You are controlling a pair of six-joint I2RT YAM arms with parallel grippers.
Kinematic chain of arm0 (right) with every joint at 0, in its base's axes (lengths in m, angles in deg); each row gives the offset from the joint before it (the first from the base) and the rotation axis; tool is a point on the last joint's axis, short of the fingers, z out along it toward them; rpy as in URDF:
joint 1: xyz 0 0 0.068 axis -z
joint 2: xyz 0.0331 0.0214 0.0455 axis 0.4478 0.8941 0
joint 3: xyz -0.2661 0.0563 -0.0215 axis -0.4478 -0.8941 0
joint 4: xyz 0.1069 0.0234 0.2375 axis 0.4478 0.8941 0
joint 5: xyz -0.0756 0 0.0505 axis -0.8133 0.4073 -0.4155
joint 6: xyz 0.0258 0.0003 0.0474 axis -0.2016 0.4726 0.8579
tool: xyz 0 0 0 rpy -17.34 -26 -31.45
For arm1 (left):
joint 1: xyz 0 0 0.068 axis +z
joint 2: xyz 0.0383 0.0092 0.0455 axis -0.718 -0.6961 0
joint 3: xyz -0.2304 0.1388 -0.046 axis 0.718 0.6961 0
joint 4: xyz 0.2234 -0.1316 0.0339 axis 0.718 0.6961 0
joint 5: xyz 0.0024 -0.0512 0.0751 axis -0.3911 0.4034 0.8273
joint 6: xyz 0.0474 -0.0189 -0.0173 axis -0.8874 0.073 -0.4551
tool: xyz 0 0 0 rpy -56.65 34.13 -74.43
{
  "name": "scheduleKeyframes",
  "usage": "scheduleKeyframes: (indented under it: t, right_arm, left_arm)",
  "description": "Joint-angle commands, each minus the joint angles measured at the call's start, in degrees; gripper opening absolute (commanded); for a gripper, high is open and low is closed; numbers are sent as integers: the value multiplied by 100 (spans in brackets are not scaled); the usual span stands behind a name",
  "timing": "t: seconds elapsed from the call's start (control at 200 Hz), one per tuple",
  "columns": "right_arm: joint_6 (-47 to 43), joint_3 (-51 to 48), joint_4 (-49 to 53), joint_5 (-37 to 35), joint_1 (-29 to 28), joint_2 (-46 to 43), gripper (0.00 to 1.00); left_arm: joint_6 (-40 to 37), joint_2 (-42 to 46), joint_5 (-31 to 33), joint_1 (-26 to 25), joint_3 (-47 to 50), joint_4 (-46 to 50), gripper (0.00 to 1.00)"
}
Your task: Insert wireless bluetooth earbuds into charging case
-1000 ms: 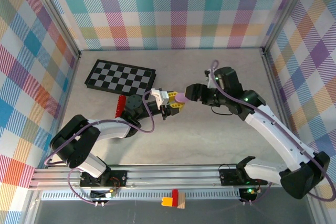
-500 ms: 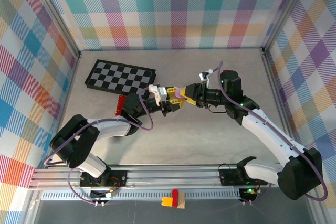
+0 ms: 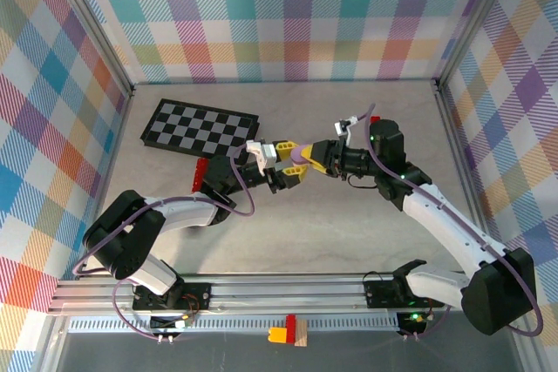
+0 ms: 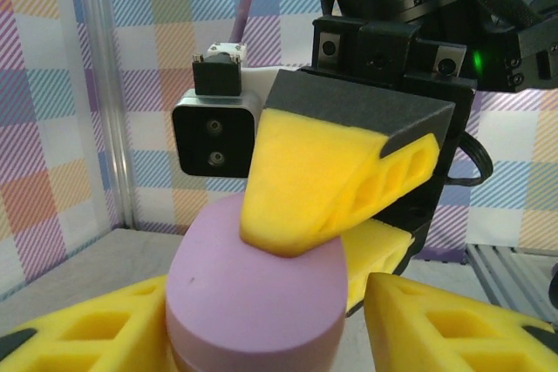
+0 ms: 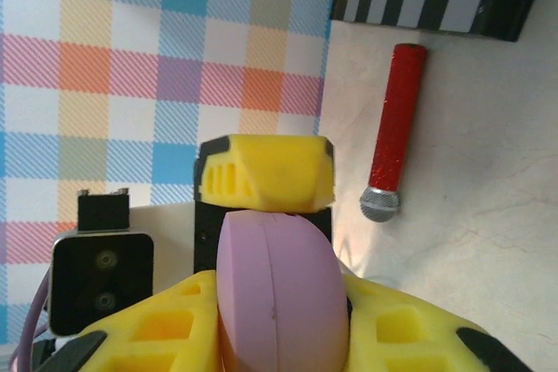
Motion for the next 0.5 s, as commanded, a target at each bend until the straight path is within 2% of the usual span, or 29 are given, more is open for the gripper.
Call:
scheduleKeyframes:
  t: [0.0, 0.19, 0.31, 0.385, 0.45, 0.495]
  right_arm:
    - [-414, -62, 319, -493, 92, -214, 14]
    - [-1116, -236, 1225, -1378, 170, -257, 13]
    - [-1271, -552, 1181, -1568, 219, -130, 13]
    - [-1360, -711, 1135, -1654, 234, 15, 13]
    - [-1335, -878, 958, -1651, 245, 165, 13]
    - [-1271, -989, 749, -1599, 251, 301, 13]
  left_arm:
    - [-60, 91, -175, -49, 48, -215, 64]
    - [-612, 501, -273, -17, 482, 682, 82]
    - [-1135, 1123, -333, -16, 632, 2119, 91]
    - [-1610, 1524, -274, -17, 540, 3506, 96]
    - [-2007, 1798, -139, -17, 432, 4520, 97]
    - [-2171, 1934, -37, -17, 448, 4866, 98]
